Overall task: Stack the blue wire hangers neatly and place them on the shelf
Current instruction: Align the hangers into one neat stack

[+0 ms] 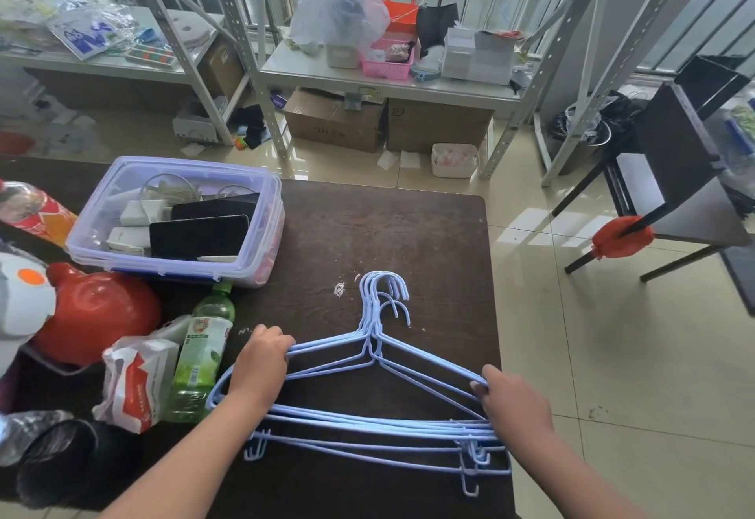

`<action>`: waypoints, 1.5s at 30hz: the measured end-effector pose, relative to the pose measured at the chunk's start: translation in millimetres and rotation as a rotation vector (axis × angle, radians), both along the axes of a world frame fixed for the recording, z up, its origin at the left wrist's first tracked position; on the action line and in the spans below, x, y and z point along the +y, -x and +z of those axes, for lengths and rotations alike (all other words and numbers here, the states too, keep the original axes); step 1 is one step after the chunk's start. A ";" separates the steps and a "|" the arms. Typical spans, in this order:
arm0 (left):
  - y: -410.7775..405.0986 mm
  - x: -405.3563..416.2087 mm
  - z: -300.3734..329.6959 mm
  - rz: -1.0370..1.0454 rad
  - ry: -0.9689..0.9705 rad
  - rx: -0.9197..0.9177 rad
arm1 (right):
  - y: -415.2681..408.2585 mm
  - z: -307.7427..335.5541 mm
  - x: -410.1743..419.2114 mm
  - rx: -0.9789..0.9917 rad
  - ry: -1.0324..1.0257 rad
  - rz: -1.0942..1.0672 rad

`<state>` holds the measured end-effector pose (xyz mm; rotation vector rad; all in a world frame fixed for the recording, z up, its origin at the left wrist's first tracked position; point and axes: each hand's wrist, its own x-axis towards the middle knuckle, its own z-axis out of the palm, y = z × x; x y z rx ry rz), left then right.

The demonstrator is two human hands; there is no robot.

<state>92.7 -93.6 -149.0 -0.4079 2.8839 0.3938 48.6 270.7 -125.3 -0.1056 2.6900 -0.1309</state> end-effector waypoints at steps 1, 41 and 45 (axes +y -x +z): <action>0.5 -0.2 -0.3 0.001 0.000 0.008 | 1.3 0.6 -0.5 -0.010 -0.003 0.004; -24.8 -30.6 6.8 0.118 0.102 -0.206 | 17.8 -17.3 7.5 -0.212 0.055 -0.108; -19.5 -32.0 13.9 0.207 0.155 -0.363 | 21.1 -12.4 6.9 -0.291 0.058 -0.166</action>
